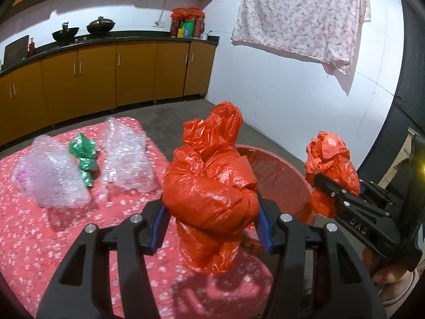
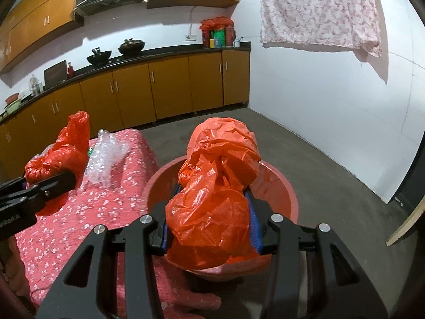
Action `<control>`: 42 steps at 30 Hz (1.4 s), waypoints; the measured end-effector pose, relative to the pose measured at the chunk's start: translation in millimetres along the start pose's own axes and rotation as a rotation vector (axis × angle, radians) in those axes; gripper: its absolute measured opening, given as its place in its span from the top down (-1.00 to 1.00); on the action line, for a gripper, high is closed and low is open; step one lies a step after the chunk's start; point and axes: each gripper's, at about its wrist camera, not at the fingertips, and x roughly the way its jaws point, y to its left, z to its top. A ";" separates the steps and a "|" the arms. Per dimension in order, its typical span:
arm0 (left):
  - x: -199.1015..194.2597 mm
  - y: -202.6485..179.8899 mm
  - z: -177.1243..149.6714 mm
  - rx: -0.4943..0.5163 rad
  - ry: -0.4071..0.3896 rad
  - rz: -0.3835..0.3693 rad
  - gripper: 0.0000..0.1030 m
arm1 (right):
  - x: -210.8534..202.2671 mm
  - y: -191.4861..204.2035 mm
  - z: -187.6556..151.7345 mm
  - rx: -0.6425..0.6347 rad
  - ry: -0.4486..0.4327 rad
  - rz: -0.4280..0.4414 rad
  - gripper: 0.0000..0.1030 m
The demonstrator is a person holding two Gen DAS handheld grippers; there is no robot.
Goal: Collect trash
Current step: 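Carry both red bags over the orange basket and open both tools to drop them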
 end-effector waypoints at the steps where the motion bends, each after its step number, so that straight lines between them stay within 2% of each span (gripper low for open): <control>1: 3.9 -1.3 0.7 0.001 0.003 -0.005 -0.05 | 0.5 -0.9 -0.5 0.002 0.001 -0.002 0.13; 17: 61.4 -32.5 9.8 0.048 0.050 -0.065 -0.05 | 20.1 -24.9 -2.7 0.038 0.025 -0.025 0.13; 39: 121.6 -38.4 15.6 0.050 0.112 -0.099 -0.05 | 37.2 -41.3 0.2 0.104 0.021 -0.001 0.12; 42: 126.3 -36.0 14.3 0.041 0.125 -0.102 -0.08 | 38.7 -43.5 2.2 0.117 0.010 0.022 0.06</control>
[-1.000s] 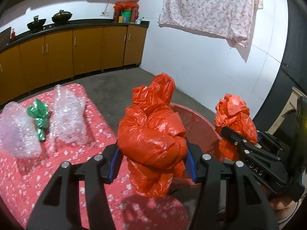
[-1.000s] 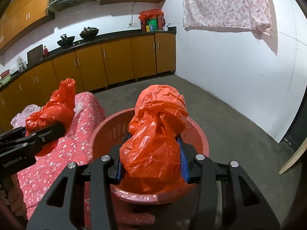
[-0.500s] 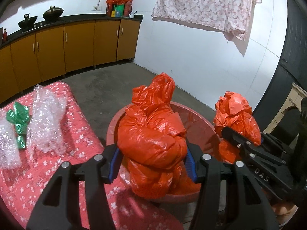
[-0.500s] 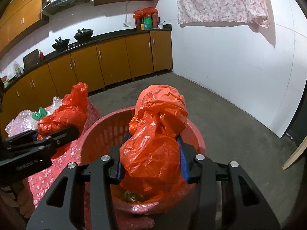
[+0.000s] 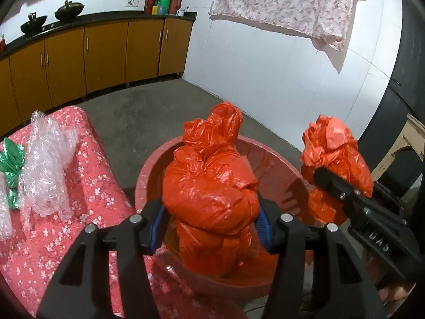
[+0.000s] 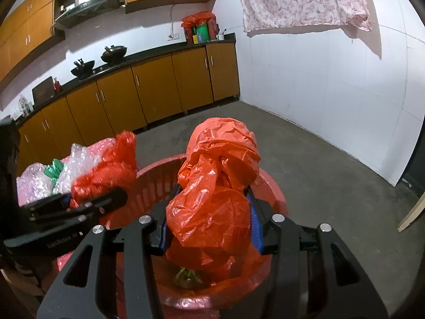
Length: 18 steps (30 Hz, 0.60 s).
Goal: Collect trash
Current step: 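Carry both red bags over the orange basket and open both tools to drop them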
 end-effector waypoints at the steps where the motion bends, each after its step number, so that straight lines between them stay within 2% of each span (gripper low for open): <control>1: 1.3 2.0 -0.7 -0.004 0.004 0.002 -0.11 | 0.6 -0.3 0.8 0.007 -0.001 0.012 -0.02; 7: 3.0 16.4 -5.1 -0.037 0.016 0.022 -0.48 | 1.6 -2.6 -0.2 0.035 -0.003 0.027 -0.35; 10: 1.4 23.2 -6.3 -0.048 0.021 0.034 -0.52 | 0.1 -5.5 -1.7 0.048 -0.003 0.015 -0.44; 13: -4.8 31.7 -8.3 -0.064 0.015 0.051 -0.59 | -2.2 -5.4 -0.9 0.051 -0.017 -0.009 -0.69; 18: -20.4 42.3 -12.9 -0.059 -0.006 0.108 -0.70 | -5.1 -4.1 -1.6 0.060 -0.022 -0.025 -0.79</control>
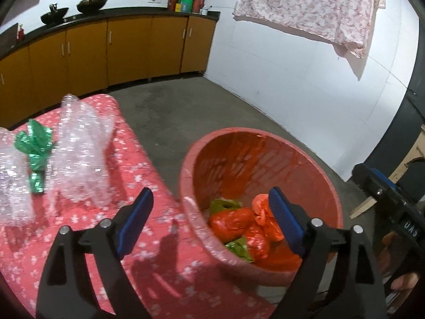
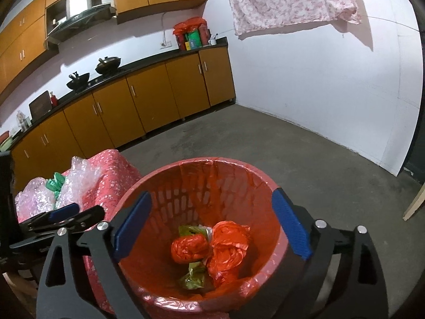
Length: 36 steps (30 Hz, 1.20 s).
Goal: Collect trash
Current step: 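Carry both red bags over the orange basket and open both tools to drop them, then grasp a clear bubble-wrap bag with the left tool while the right tool grasps another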
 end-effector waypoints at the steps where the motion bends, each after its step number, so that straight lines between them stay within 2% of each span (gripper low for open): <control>1: -3.6 2.9 -1.5 0.000 -0.003 0.012 -0.71 | 0.0 0.9 -0.1 -0.001 0.003 0.000 -0.79; 10: -40.9 30.3 -10.7 -0.022 -0.044 0.099 -0.72 | -4.1 29.8 -3.2 -0.056 0.017 0.036 -0.79; 12: -54.8 38.8 -16.0 -0.023 -0.063 0.136 -0.72 | -4.8 42.0 -3.4 -0.074 0.019 0.055 -0.79; 19: -109.6 86.7 -36.6 -0.062 -0.150 0.333 -0.72 | 1.2 99.3 -7.1 -0.168 0.035 0.145 -0.72; 22: -135.2 125.3 -43.2 -0.133 -0.190 0.448 -0.72 | 9.7 133.1 -12.3 -0.210 0.051 0.188 -0.63; 25: -144.5 156.8 -43.3 -0.216 -0.193 0.515 -0.72 | 18.4 158.2 -16.9 -0.235 0.073 0.221 -0.54; 32: -134.6 196.1 -33.1 -0.289 -0.168 0.551 -0.71 | 32.4 197.4 -23.0 -0.281 0.092 0.253 -0.52; 36: -114.5 212.6 -27.5 -0.320 -0.114 0.541 -0.42 | 48.7 213.8 -19.6 -0.279 0.108 0.266 -0.50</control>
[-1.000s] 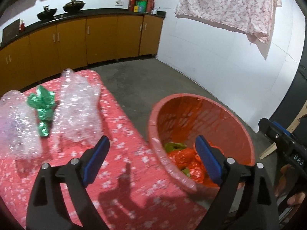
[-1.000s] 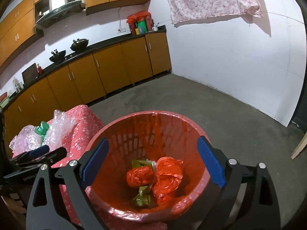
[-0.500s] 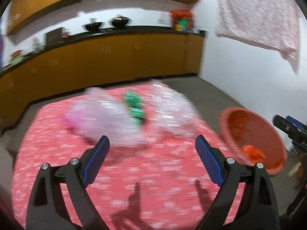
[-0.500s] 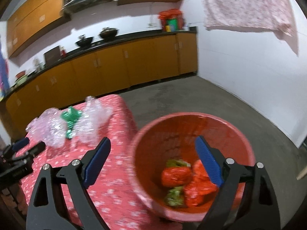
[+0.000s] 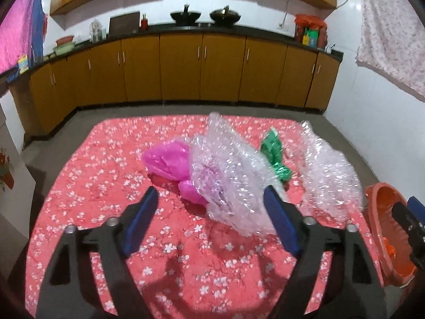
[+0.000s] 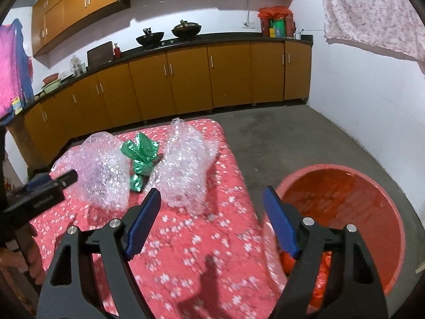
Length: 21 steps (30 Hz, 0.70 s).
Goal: Collect trash
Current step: 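Grasp a clear bubble-wrap bag with the left tool while the right tool grasps another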
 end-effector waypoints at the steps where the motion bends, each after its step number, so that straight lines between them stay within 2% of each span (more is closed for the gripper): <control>1: 6.2 2.0 0.3 -0.011 0.018 -0.005 -0.30 | 5.1 1.3 1.7 0.003 0.007 0.005 -0.50; 3: 15.0 2.3 0.8 -0.031 0.044 -0.019 -0.13 | 19.3 4.6 3.6 0.011 0.025 0.017 -0.48; 8: 24.2 4.4 -1.8 -0.031 0.056 -0.063 0.69 | 49.1 10.7 6.5 0.025 0.070 0.026 -0.44; 11: 24.3 2.9 -4.8 -0.010 0.049 -0.079 0.83 | 64.1 12.8 11.3 0.042 0.093 0.031 -0.42; 15: 20.5 5.5 -7.2 -0.003 0.033 -0.102 0.87 | 80.9 15.2 13.1 0.043 0.130 0.035 -0.37; 17: 17.0 6.2 -8.0 0.008 0.021 -0.112 0.88 | 87.6 15.5 10.4 0.035 0.165 0.040 -0.21; 19: 14.1 8.3 -6.8 0.012 0.012 -0.124 0.88 | 90.0 15.9 7.2 0.024 0.186 0.044 0.14; 20: 12.7 9.0 -6.9 0.012 0.009 -0.129 0.88 | 88.4 16.3 5.0 0.017 0.187 0.044 0.22; 21: 10.4 10.0 -7.0 0.011 0.004 -0.136 0.88 | 85.9 16.6 3.6 0.011 0.185 0.046 0.41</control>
